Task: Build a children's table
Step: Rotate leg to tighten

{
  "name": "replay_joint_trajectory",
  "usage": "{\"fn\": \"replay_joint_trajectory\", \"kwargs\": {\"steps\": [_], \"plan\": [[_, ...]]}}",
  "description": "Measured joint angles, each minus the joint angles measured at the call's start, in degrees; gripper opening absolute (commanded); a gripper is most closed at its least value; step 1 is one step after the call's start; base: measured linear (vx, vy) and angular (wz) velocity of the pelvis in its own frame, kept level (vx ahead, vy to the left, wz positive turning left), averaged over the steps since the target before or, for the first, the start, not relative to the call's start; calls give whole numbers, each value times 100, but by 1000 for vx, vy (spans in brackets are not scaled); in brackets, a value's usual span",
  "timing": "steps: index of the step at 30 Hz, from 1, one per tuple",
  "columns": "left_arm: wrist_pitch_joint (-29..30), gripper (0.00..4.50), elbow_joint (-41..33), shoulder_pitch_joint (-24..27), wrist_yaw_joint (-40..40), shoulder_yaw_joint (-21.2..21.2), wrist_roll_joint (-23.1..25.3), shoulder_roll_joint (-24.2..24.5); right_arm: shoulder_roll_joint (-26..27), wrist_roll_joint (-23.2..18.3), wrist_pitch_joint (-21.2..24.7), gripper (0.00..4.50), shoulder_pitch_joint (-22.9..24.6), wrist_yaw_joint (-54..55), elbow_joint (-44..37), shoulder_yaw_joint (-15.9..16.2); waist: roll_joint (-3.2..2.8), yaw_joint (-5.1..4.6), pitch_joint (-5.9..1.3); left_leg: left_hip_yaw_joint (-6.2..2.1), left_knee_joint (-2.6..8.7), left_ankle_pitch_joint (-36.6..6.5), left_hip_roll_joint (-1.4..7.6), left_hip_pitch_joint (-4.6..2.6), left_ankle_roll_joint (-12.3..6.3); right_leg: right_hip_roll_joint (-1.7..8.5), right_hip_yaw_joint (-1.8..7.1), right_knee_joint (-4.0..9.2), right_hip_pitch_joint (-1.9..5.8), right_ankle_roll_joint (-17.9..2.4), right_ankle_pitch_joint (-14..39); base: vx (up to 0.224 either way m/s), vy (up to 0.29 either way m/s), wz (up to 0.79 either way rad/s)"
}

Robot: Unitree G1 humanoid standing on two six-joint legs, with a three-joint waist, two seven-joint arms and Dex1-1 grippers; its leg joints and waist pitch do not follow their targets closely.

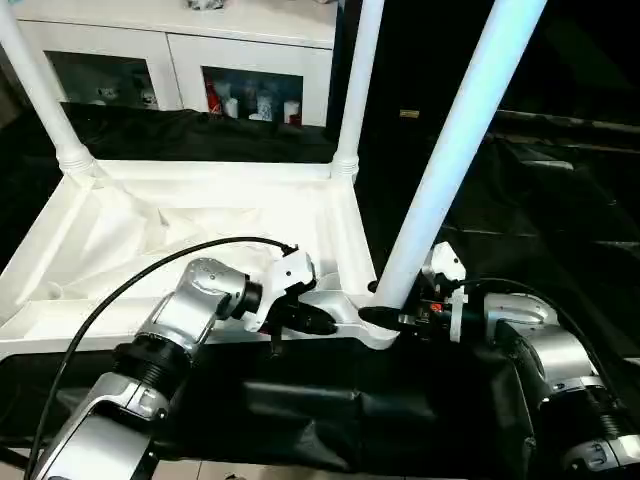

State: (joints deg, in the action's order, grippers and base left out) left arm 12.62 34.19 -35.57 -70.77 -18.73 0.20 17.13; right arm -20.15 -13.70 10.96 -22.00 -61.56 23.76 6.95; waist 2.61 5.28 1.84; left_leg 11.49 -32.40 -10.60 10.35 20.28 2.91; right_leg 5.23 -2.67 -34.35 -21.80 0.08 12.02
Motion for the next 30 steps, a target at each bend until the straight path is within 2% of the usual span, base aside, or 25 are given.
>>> {"fn": "replay_joint_trajectory", "kwargs": {"steps": [6, 10, 14, 19, 21, 25, 26, 27, 30], "plan": [[-23, 0, 1143, -608, 1773, 164, 273, -873, 854, 311, -292, 200, -117, 2511, 557, -636, 9, -27, -2, -2, -13, 2, -13, -27, 5, 8, 15, 17, 28, 19, 11, -27, 5, 0], [-102, 0, 1576, -819, 2397, 190, 317, -1201, 1298, 469, -283, 198, -177, 3714, 617, -882, 12, -32, -9, -2, -14, 2, -22, -28, 4, 9, 25, 35, 35, 20, 11, 0, 0, 0], [-274, 0, 1836, -942, 2675, 196, 392, -1335, 1556, 551, -289, 198, -288, 4399, 710, -980, 15, -29, -11, -5, -12, 2, -25, -24, 4, 9, 27, 37, 36, 21, 10, 0, 0, 0], [-380, 0, 1974, -1000, 2706, 206, 404, -1353, 1632, 672, -430, 198, -333, 4535, 801, -982, 14, -29, -18, -7, -4, 2, -25, -25, 4, 8, 25, 36, 35, 23, 6, 0, 0, 0], [-422, 0, 2005, -1005, 2699, 203, 404, -1357, 1591, 709, -485, 266, -305, 4415, 801, -981, 9, -22, -19, -7, 2, 2, -25, -25, 4, 9, 24, 36, 35, 23, 5, 0, 0, 0], [-501, 0, 2111, -1065, 2665, 242, 403, -1272, 1472, 656, -511, 277, -205, 3857, 737, -950, 9, -37, -19, -10, 12, 2, -24, -26, 4, 7, 20, 35, 33, 26, 4, 0, 0, 0], [-504, 0, 2136, -1086, 2666, 261, 405, -1258, 1463, 655, -514, 294, -204, 3807, 737, -943, 8, -56, -18, -10, 14, 2, -24, -25, 4, 7, 20, 35, 29, 27, 3, 0, 0, 0], [-514, 0, 2149, -1103, 2643, 258, 409, -1229, 1347, 599, -473, 308, -204, 3612, 705, -905, 6, -69, -17, -11, 13, 2, -24, -22, 5, 7, 19, 35, 24, 27, 2, 0, 0, 0], [-561, 0, 2103, -1103, 2439, 251, 412, -1126, 908, 453, -226, 308, -199, 2831, 537, -737, 5, -85, -9, -10, 16, 2, -23, -15, 4, 6, 20, 35, 13, 33, -14, 0, 0, 0]]}}
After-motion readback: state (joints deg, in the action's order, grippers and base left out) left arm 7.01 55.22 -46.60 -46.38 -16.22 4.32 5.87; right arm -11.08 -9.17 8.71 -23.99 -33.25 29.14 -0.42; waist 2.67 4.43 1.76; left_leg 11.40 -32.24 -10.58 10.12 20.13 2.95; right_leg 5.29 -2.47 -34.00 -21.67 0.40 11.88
